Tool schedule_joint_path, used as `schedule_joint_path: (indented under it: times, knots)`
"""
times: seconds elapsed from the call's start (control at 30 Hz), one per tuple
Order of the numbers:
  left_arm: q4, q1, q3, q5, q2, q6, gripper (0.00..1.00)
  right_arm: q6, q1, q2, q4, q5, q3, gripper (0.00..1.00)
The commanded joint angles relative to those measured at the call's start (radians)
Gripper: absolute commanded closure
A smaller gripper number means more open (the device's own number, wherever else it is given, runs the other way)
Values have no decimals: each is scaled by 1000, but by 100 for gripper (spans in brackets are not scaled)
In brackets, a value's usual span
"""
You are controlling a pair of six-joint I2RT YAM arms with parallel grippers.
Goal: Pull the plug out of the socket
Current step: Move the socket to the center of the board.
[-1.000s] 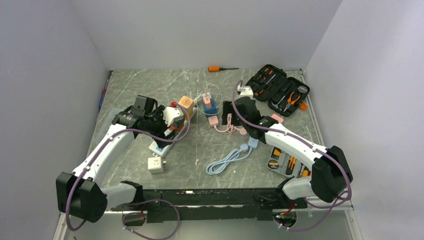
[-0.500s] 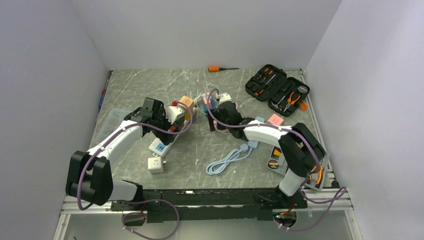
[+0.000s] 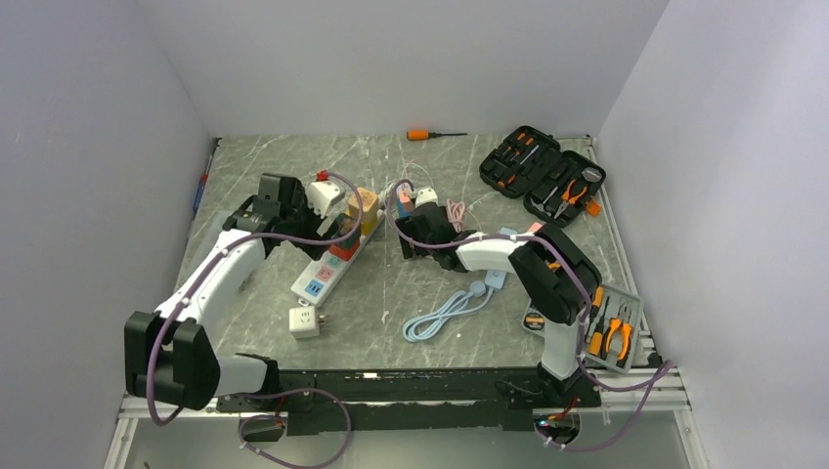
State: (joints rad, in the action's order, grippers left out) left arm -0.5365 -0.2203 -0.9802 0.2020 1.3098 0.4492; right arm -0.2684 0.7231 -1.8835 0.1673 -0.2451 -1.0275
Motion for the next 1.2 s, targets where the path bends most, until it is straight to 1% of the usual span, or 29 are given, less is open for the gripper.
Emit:
schedule_joint_path:
  times: [0.0, 0.1, 0.13, 0.2, 0.33, 0.47, 0.6, 0.7, 0.8, 0.87, 0.9, 1.03, 1.1, 1.17]
  knots:
    - [-30, 3, -77, 12, -77, -4, 0, -23, 19, -12, 76, -45, -17, 27]
    - [-52, 2, -92, 34, -113, 32, 1, -38, 26, 6, 72, -58, 1, 49]
    - [-52, 2, -88, 38, -130, 52, 1, -39, 26, 29, 76, -58, 14, 55]
    - [-49, 3, -77, 59, -163, 104, 1, -44, 26, 75, 82, -47, 48, 62]
    - [-58, 1, -60, 122, -226, 200, 1, -46, 25, 181, 76, 13, 116, 67]
    - [-73, -9, -57, 194, -252, 278, 1, -67, 26, 278, 51, 46, 191, 69]
    - [-89, -58, -63, 223, -247, 326, 1, -87, 25, 365, 50, 79, 257, 69]
    - [-98, -129, -40, 212, -244, 361, 1, -98, 24, 409, 42, 108, 273, 69]
    - [-110, -229, -22, 181, -249, 381, 1, -108, 26, 448, 49, 134, 289, 68]
    - [-101, -275, -36, 193, -236, 323, 1, -117, 25, 464, 71, 141, 312, 67]
    - [-109, -288, -64, 206, -212, 262, 1, -123, 25, 469, 87, 143, 325, 67]
    - [-139, -306, -154, 260, -55, 66, 1, -149, 26, 484, 151, 162, 379, 66]
    - [-99, -306, -160, 290, 17, 16, 1, -154, 25, 483, 172, 174, 396, 65]
    - [-30, -315, -141, 309, 52, 4, 1, -156, 25, 484, 181, 181, 407, 63]
